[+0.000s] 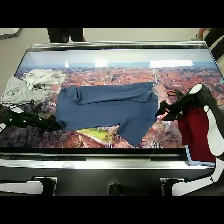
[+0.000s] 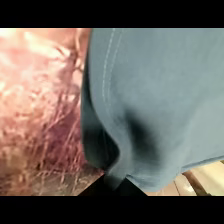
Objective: Fold the shirts.
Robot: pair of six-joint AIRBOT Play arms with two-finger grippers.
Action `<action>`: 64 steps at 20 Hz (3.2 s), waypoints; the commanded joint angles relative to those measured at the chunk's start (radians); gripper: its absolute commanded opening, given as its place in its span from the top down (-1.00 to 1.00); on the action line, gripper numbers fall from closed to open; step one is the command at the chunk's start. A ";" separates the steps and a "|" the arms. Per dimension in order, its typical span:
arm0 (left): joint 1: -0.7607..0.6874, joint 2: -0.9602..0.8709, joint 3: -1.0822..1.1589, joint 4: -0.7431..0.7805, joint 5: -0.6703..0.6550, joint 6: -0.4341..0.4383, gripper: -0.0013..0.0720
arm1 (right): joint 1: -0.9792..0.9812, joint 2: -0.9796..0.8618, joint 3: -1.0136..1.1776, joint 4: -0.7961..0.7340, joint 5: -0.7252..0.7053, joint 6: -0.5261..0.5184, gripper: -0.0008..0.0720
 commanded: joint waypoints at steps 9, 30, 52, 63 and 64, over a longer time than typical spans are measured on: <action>0.001 0.172 0.285 -0.018 -0.072 0.052 0.89 | 0.055 0.084 0.196 0.036 -0.135 -0.112 0.85; -0.003 0.691 0.973 0.126 -0.042 -0.134 0.89 | 0.055 0.830 0.671 -0.399 0.002 -0.045 0.85; -0.106 -0.203 0.676 0.140 -0.382 -0.002 0.88 | 0.142 -0.048 0.353 -0.257 0.248 0.031 0.86; -0.060 -0.167 0.483 0.213 -0.405 -0.066 -0.42 | 0.091 0.036 0.253 -0.226 0.182 0.099 -0.18; -0.037 -0.137 0.477 0.216 -0.406 -0.083 -0.42 | 0.052 0.067 0.251 -0.227 0.263 0.095 -0.20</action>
